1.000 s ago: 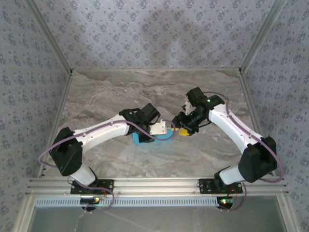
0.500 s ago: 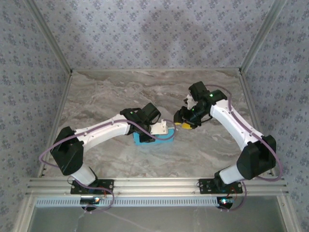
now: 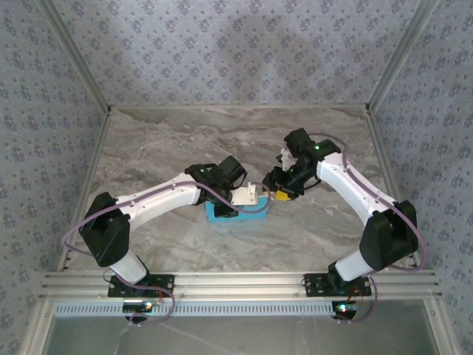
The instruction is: Fold the paper box
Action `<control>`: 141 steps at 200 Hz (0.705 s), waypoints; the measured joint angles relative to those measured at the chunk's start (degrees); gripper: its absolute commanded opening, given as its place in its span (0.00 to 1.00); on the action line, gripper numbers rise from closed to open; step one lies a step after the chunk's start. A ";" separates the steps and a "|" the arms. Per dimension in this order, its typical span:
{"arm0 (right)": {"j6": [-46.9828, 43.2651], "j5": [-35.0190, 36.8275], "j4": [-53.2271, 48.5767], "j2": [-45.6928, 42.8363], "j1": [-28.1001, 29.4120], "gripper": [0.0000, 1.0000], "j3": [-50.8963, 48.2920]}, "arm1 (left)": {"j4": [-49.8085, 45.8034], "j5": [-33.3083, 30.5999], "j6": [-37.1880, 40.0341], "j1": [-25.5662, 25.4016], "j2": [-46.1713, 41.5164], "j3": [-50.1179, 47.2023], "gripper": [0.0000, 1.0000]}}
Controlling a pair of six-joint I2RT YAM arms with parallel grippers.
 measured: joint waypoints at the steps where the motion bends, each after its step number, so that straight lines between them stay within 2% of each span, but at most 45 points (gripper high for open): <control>1: 0.02 0.00 0.02 0.00 0.04 0.51 -0.02 | 0.00 0.00 0.00 0.00 0.00 0.00 0.28; 36: 1.66 -1.95 1.55 -0.04 1.97 0.51 -0.46 | -0.52 0.22 0.17 0.04 0.00 0.09 0.28; 141: 7.89 -3.08 4.52 -1.46 2.47 0.48 -3.04 | -2.16 1.05 0.63 0.48 0.55 0.79 0.26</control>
